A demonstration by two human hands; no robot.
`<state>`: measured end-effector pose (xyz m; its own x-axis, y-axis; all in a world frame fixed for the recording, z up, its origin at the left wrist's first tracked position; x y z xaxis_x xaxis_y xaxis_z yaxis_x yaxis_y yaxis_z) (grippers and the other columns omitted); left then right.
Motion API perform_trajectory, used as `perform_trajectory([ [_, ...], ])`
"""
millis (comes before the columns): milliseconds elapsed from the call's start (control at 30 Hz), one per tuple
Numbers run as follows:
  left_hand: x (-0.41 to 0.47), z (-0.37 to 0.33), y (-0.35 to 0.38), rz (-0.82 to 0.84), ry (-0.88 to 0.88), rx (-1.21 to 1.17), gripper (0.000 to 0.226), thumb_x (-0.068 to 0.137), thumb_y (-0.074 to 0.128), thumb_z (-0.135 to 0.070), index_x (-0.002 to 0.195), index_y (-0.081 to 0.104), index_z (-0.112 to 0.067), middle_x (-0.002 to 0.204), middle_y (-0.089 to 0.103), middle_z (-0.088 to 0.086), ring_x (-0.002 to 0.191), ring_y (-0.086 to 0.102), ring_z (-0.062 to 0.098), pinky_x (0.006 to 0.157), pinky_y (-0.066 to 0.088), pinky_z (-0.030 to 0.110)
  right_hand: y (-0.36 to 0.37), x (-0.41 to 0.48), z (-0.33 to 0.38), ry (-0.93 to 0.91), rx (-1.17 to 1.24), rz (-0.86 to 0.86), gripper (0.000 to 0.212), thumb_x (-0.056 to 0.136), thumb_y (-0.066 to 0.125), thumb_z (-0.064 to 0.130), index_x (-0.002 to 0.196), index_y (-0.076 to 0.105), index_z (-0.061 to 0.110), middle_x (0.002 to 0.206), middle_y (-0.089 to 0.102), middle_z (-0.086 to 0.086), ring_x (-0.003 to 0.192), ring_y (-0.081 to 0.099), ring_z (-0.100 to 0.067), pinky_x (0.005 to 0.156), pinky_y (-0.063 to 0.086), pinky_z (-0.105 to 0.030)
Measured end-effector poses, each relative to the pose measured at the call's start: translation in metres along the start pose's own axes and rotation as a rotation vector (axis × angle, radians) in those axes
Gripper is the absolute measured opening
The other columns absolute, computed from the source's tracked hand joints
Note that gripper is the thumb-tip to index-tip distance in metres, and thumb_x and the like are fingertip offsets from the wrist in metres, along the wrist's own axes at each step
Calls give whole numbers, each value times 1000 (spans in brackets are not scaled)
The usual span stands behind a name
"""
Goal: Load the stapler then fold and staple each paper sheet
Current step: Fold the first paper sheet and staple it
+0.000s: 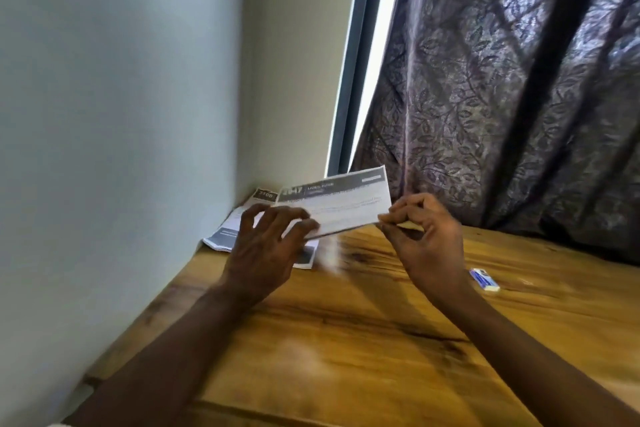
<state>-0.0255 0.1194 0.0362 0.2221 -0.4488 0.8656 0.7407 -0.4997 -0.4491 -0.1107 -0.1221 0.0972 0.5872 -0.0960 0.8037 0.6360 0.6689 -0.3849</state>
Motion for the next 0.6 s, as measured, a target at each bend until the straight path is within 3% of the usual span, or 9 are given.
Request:
perform_trajectory([
  [100, -1, -13, -3, 7, 113, -40, 21, 86, 70, -12, 106, 72, -19, 104, 71, 4, 94, 67, 26, 87, 43, 42, -19, -33, -14, -1, -11, 8, 11, 81, 82, 4, 82, 77, 14, 98, 64, 3, 94, 64, -7, 72, 56, -14],
  [233, -4, -36, -10, 129, 233, -139, 16, 90, 61, -22, 99, 74, -19, 97, 70, 2, 86, 64, 22, 72, 46, 35, -39, -71, -30, 93, -32, 57, 37, 78, 73, -12, 84, 74, 25, 100, 65, 7, 100, 64, -7, 82, 58, -22],
  [300, -4, -47, -11, 233, 266, -172, 16, 90, 61, -25, 98, 74, -22, 97, 70, 0, 86, 66, 20, 70, 50, 34, -48, -82, -35, 155, -46, 67, 42, 80, 66, -13, 86, 75, 28, 102, 66, 8, 101, 63, -6, 85, 56, -25],
  [400, 2, -57, -9, 397, 258, -204, 16, 83, 74, -24, 99, 74, -27, 100, 70, -4, 89, 68, 18, 70, 55, 33, -53, -78, -37, 249, -120, 115, 25, 87, 67, -1, 94, 76, 21, 108, 69, 6, 99, 60, -6, 87, 54, -29],
  [467, 7, -63, -10, 478, 219, -232, 18, 84, 70, -24, 101, 74, -31, 103, 70, -8, 93, 69, 16, 68, 56, 33, -50, -69, -39, 275, -152, 142, 19, 92, 66, 6, 99, 76, 21, 107, 68, 7, 99, 59, -6, 91, 53, -31],
  [600, 9, -74, -12, 581, 180, -260, 29, 89, 56, -26, 110, 74, -34, 118, 72, -13, 106, 68, 15, 76, 55, 33, -31, -53, -41, 312, -152, 402, 24, 99, 62, 22, 121, 70, 21, 129, 65, 4, 120, 57, -11, 97, 42, -26],
])
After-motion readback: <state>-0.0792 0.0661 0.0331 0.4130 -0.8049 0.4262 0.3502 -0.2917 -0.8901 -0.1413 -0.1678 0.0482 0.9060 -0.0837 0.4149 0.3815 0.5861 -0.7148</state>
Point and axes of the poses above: each hand's wrist, its own x-axis towards the middle knuckle, its own y-axis out of the palm, z = x × y, the point moved 1 cm from there along x, towards the middle knuckle
